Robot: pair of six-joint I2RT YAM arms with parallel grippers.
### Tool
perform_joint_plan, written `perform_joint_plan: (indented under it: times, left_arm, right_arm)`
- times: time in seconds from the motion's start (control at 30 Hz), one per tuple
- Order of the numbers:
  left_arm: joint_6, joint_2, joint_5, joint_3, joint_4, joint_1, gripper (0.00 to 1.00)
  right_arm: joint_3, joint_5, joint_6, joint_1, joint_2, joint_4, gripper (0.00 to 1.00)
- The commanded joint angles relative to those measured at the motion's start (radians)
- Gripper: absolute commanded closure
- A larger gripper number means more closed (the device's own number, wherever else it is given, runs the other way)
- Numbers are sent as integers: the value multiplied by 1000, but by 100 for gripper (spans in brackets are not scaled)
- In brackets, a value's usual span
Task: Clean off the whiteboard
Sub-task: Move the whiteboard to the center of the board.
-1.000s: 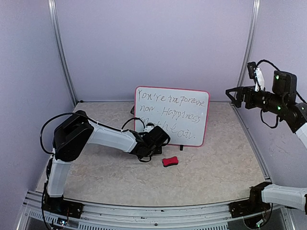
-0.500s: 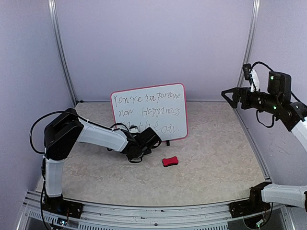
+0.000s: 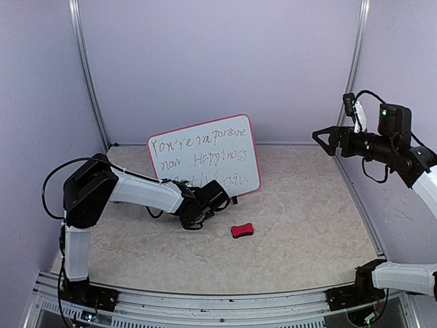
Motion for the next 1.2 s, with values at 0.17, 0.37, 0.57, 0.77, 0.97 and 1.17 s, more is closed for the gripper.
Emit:
perform_joint_plan:
  times: [0.17, 0.37, 0.57, 0.77, 0.97, 1.17]
  left_arm:
    - [-65, 38, 28, 18, -134, -23, 79]
    - [-63, 20, 16, 26, -142, -54, 34]
    - [-72, -44, -31, 26, -179, -105, 23]
    - [-109, -167, -129, 12, -252, -179, 16]
    - [-55, -343, -265, -61, -264, -239, 1]
    - [162, -620, -300, -252, -45, -227, 1]
  right_arm:
    - [-4, -12, 12, -8, 5, 27, 0]
    - [6, 5, 12, -5, 22, 12, 0]
    - [23, 18, 16, -1, 68, -24, 0]
    - [30, 3, -9, 35, 136, -60, 0]
    - [75, 173, -70, 185, 255, -145, 0]
    - [87, 156, -179, 331, 343, -143, 0]
